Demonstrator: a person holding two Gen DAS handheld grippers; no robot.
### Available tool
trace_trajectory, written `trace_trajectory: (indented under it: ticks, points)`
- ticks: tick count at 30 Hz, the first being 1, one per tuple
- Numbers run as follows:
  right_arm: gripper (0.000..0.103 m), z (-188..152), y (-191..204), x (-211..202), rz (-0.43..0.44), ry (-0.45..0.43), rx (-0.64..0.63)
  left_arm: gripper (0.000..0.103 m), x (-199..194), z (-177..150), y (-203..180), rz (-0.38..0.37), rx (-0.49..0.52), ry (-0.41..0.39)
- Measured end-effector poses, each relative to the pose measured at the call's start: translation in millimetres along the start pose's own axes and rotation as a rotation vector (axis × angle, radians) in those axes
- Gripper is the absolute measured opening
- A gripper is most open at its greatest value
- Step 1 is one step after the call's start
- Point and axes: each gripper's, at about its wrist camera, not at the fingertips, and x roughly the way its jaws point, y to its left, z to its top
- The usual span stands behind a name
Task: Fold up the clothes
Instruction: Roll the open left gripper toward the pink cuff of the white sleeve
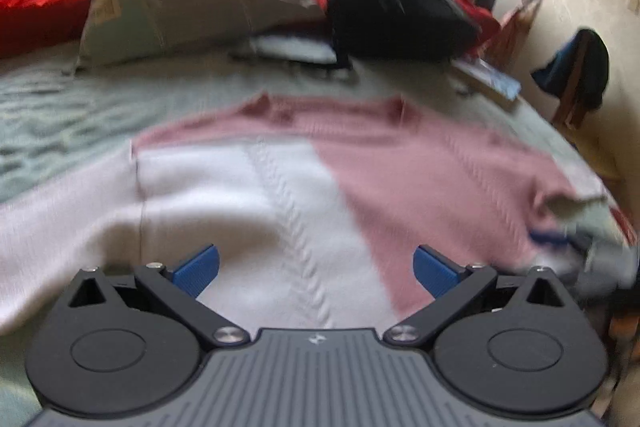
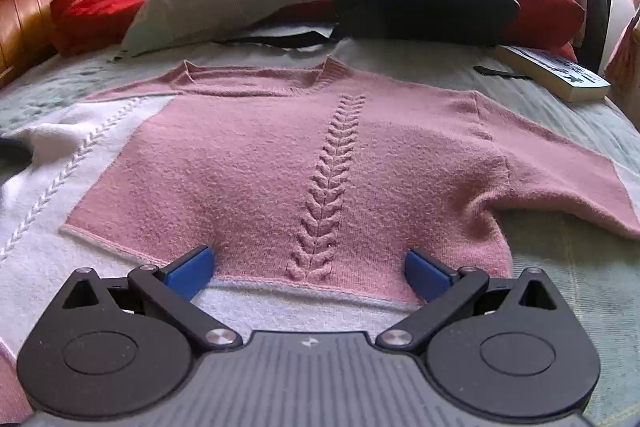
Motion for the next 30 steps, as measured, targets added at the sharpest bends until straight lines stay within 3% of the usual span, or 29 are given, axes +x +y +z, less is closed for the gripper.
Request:
trace_trajectory:
  ticks: [2,5,10,15,20,23,26,30]
  points:
    - [0.103,-4.8,-1.7,-2.1,0.012,-0.03,0.002,0.102,12.9,15.6,-1.0,-0.013,-0.039,-0.01]
    - [0.103,-5.6,-6.7,-3.6,0.041,-0.046,0.016,0.102,47.5,28.2,3.3,-0.054,-0.122,0.043]
    - [0.103,-6.6,-10.9,-4.7,0.068,-0.055,0.031,0.102,78.9,9.6,20.8,-0.037,-0.243,0.105]
    - [0.103,-7.4,-10.2,-5.3,0.068,-0.057,0.023,0.102,48.4,1.1,32.5,-0.057,-0.276,0.084]
    - [0.103,-8.9,-10.2,-6.1,0.067,-0.061,0.025,0.102,12.3,10.4,50.2,-0.041,-0.275,-0.002]
    - [0.103,-9.7,-9.2,-6.9,0.063,-0.062,0.021,0.102,19.9,9.4,74.8,-0.06,-0.357,-0.009]
    - [0.103,-10.7,-7.2,-7.8,0.054,-0.061,0.01,0.102,43.1,-1.0,96.9,-0.083,-0.439,0.04]
    - [0.103,-11.3,-6.1,-9.1,0.046,-0.06,0.002,0.102,31.7,1.0,91.2,-0.074,-0.421,0.037]
